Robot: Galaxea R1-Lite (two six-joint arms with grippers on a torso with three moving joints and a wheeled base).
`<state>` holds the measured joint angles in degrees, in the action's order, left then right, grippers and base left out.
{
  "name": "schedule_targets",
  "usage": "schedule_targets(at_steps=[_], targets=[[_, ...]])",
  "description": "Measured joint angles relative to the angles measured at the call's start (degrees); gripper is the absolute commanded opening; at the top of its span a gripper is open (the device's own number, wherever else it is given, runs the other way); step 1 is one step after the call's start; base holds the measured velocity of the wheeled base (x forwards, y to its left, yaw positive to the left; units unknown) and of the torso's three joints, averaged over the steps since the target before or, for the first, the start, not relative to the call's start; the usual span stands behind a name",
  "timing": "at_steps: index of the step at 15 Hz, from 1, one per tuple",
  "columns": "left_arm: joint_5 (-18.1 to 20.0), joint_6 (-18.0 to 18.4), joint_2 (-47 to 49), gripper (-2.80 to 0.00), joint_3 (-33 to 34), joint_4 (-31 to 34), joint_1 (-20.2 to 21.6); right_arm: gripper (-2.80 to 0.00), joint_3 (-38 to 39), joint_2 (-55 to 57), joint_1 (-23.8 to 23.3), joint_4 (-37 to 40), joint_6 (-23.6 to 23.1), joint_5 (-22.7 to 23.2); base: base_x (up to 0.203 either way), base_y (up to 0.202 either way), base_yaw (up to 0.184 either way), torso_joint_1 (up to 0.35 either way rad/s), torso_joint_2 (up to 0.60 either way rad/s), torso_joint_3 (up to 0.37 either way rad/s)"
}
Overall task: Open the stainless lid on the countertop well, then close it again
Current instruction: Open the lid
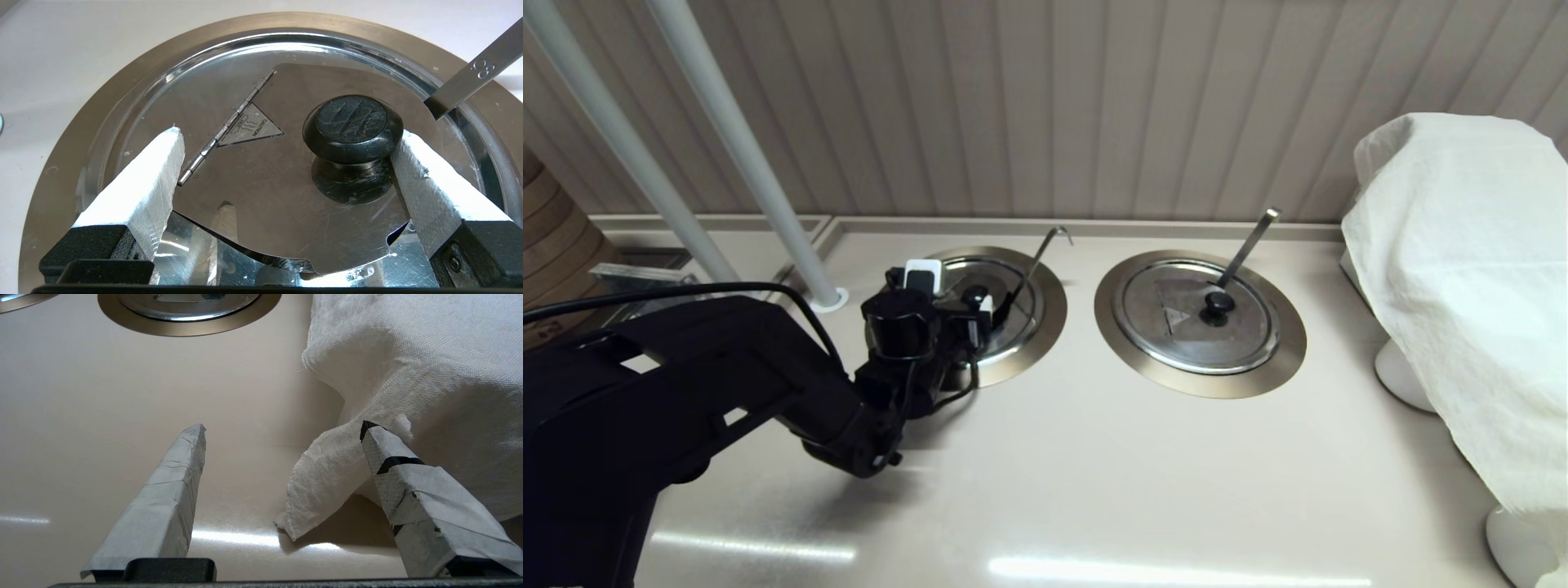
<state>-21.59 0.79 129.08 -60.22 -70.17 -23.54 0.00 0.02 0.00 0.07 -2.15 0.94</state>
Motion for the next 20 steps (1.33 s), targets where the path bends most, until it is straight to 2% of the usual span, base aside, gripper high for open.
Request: schedule_targets(at_steps=[20], targets=[[1.06, -0.11, -2.42, 0.00, -4.94, 1.90, 8.44, 0.00, 0.00, 0.00, 0.02, 0.02, 0.00, 0.00, 0.000, 0.000, 0.000, 0.000, 0.00, 0.000]])
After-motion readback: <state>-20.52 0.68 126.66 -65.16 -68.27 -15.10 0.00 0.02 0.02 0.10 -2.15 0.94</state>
